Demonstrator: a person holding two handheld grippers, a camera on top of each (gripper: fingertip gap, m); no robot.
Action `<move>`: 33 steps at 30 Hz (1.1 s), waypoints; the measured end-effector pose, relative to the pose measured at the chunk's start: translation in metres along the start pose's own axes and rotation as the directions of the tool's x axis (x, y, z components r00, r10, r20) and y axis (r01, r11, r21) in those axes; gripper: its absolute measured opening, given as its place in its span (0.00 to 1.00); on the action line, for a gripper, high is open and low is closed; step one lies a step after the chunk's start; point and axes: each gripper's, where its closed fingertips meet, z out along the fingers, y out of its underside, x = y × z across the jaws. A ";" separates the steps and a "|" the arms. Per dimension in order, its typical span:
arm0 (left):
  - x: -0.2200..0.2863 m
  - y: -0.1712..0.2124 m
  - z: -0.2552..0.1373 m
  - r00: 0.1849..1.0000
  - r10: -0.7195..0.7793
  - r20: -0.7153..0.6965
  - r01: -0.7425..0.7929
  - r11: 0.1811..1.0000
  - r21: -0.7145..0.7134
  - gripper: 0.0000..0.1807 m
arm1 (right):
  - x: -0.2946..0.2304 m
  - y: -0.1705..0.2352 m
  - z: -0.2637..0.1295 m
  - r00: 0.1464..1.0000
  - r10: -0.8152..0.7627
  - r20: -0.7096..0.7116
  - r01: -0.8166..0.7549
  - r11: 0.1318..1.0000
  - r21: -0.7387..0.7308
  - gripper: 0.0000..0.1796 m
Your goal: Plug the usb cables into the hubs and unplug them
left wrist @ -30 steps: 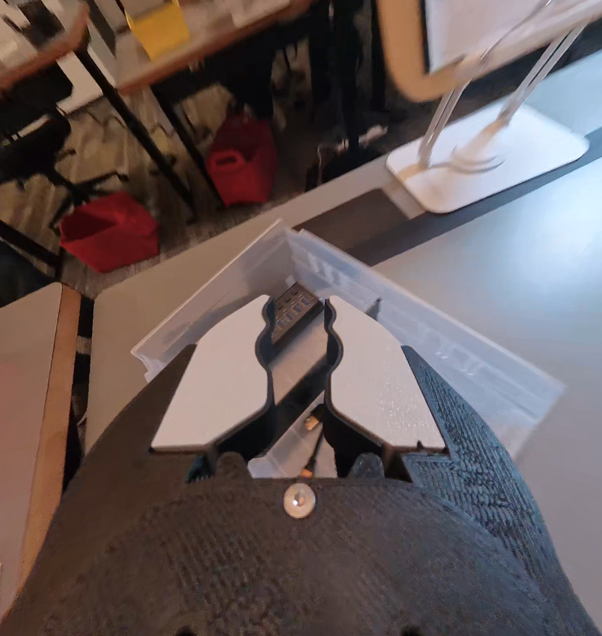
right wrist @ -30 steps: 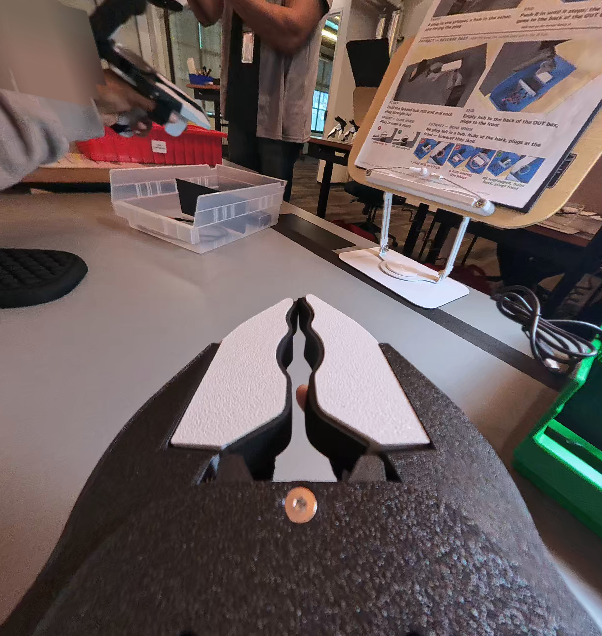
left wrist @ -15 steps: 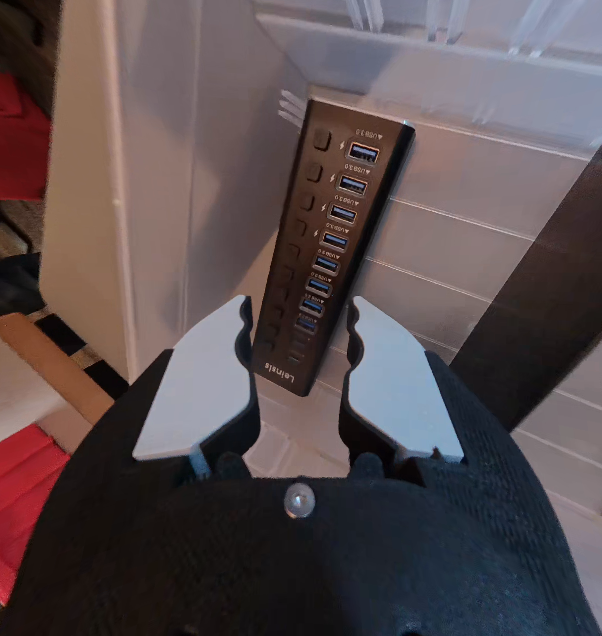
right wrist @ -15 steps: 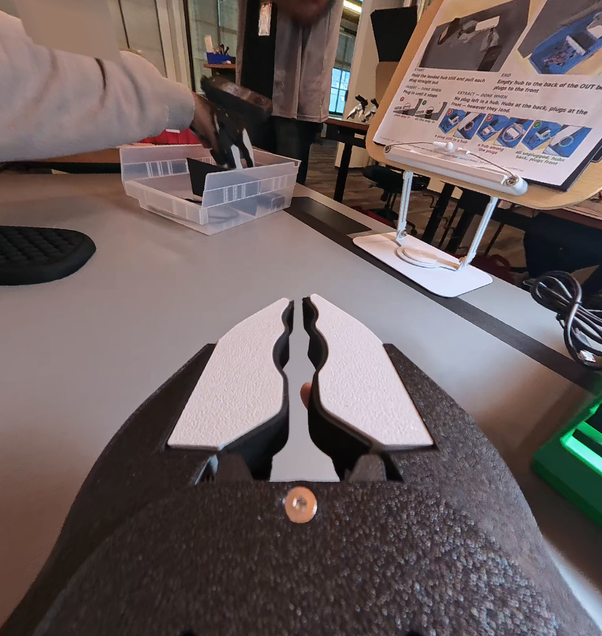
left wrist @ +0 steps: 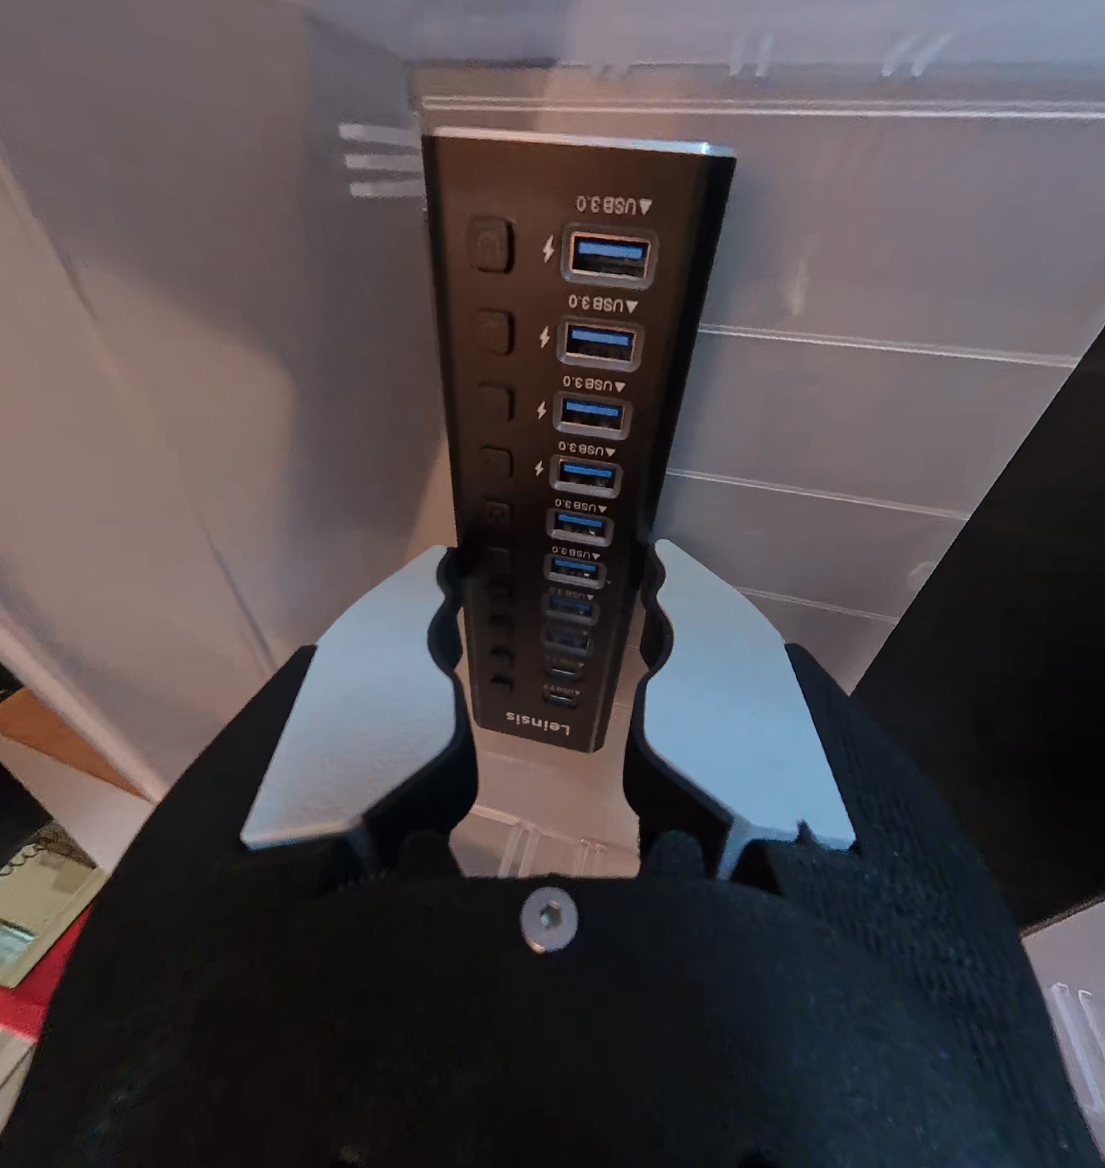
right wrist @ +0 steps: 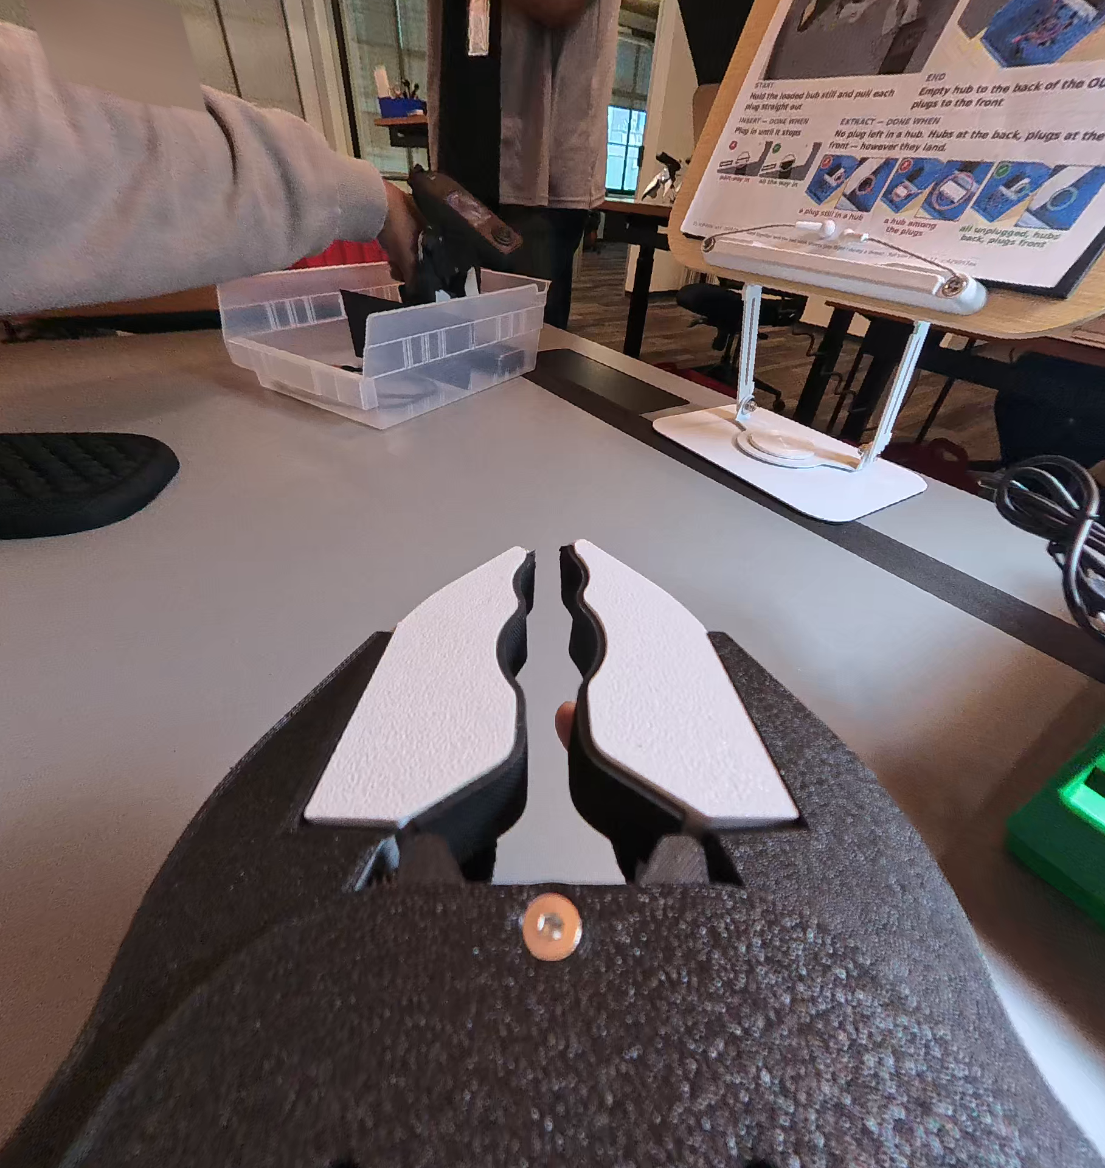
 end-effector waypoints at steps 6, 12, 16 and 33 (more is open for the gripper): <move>0.009 -0.011 -0.023 0.999 -0.024 0.029 0.020 0.990 0.139 0.31 | -0.005 -0.004 -0.004 0.999 -0.041 -0.003 0.041 0.999 0.002 0.04; 0.014 -0.019 -0.123 0.988 -0.121 0.095 0.065 0.887 0.458 0.31 | -0.011 -0.008 -0.010 0.998 -0.058 0.019 0.058 0.998 0.017 0.04; 0.055 -0.043 -0.202 0.985 -0.117 0.130 -0.005 0.725 0.689 0.31 | -0.021 -0.013 -0.009 0.996 -0.070 0.047 0.069 0.997 0.031 0.05; 0.441 -0.247 -0.307 0.900 0.423 -0.105 0.122 -0.013 0.992 0.31 | -0.142 -0.002 0.059 0.921 -0.188 0.342 0.244 0.961 -0.129 0.36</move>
